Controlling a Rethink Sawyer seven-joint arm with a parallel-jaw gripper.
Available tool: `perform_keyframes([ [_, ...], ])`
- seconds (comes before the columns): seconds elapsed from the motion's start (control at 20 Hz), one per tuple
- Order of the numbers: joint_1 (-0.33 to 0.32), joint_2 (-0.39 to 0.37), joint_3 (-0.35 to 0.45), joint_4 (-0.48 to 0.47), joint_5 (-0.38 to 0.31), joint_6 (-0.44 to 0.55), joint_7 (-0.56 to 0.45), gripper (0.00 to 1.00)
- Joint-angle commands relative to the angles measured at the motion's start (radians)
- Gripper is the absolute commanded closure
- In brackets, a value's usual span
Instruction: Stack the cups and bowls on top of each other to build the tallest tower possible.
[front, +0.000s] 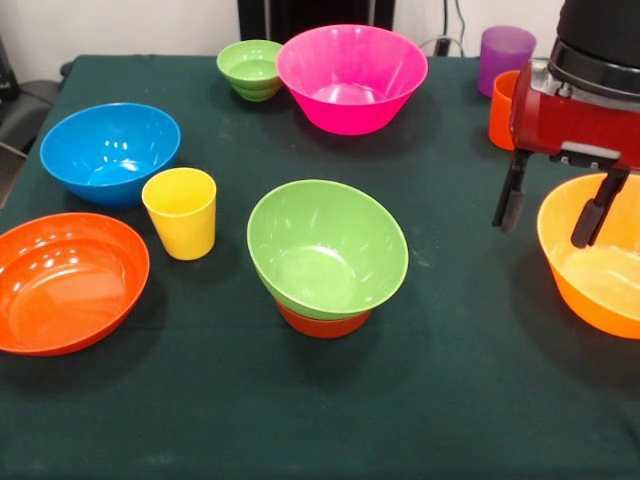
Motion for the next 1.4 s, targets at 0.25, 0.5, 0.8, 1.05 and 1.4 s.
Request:
perform_keyframes([
  [0.25, 0.006, 0.121, 0.083, -0.028, -0.045, 0.011, 0.033, 0.0],
  [0.5, 0.008, 0.163, 0.075, -0.085, -0.045, 0.026, 0.033, 0.0],
  [0.8, 0.035, 0.176, 0.042, -0.13, -0.042, 0.079, 0.061, 0.0],
  [1.05, 0.055, 0.173, 0.03, -0.134, -0.029, 0.093, 0.081, 0.0],
  [1.4, 0.059, 0.098, 0.034, -0.029, -0.016, 0.069, 0.065, 0.0],
])
